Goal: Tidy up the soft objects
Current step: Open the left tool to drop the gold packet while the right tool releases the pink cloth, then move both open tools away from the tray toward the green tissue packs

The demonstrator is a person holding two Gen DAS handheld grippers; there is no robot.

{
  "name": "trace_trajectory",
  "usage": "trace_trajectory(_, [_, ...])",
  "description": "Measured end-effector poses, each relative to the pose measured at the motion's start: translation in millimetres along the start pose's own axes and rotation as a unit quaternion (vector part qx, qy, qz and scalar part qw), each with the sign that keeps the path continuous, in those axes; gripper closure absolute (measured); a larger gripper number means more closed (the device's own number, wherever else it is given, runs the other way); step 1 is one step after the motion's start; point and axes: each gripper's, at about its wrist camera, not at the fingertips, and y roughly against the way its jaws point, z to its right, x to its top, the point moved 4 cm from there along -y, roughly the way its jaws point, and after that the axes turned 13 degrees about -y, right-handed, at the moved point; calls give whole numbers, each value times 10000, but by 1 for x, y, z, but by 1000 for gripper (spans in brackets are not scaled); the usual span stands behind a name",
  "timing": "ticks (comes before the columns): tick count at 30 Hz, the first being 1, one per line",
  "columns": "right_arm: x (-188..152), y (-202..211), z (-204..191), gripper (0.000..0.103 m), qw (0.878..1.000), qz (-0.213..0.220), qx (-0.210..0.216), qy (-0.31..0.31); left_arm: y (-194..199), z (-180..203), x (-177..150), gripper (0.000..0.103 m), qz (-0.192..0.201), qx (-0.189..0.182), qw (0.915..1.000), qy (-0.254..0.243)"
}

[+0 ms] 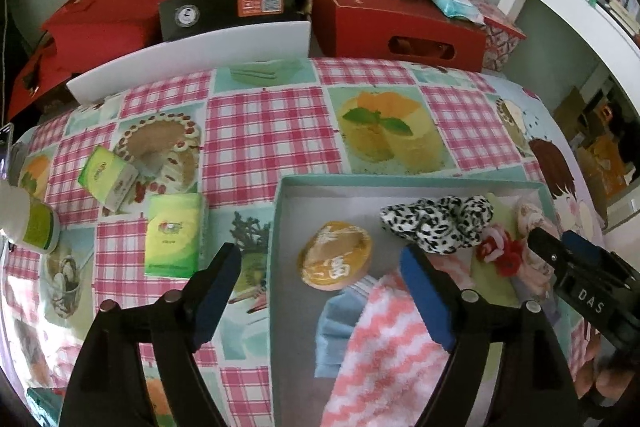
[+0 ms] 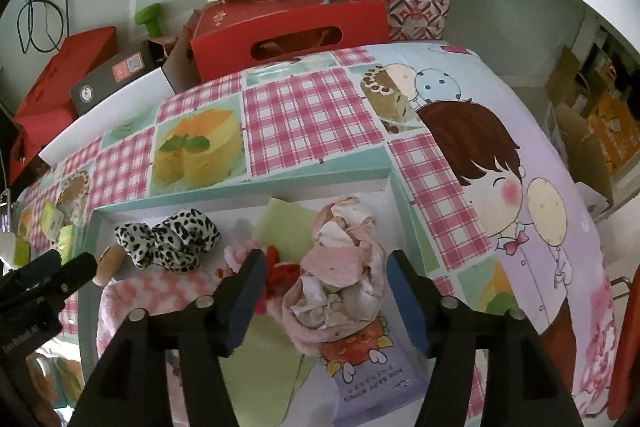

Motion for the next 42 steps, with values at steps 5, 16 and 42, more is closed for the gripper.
trace_trajectory(5, [-2,-3,-4,23,9999,-85,73,5,-1,-10,-2,11,-8,120,9998,137])
trace_trajectory(16, [-6,-10,-12,10,9997,-188,9,162,0,-21,-5,6,32,183,9993,330])
trace_trajectory(42, [-3,-10,-13,0,9999,25,23,-115,-5,-28,-9,6,-27,124,9984,556])
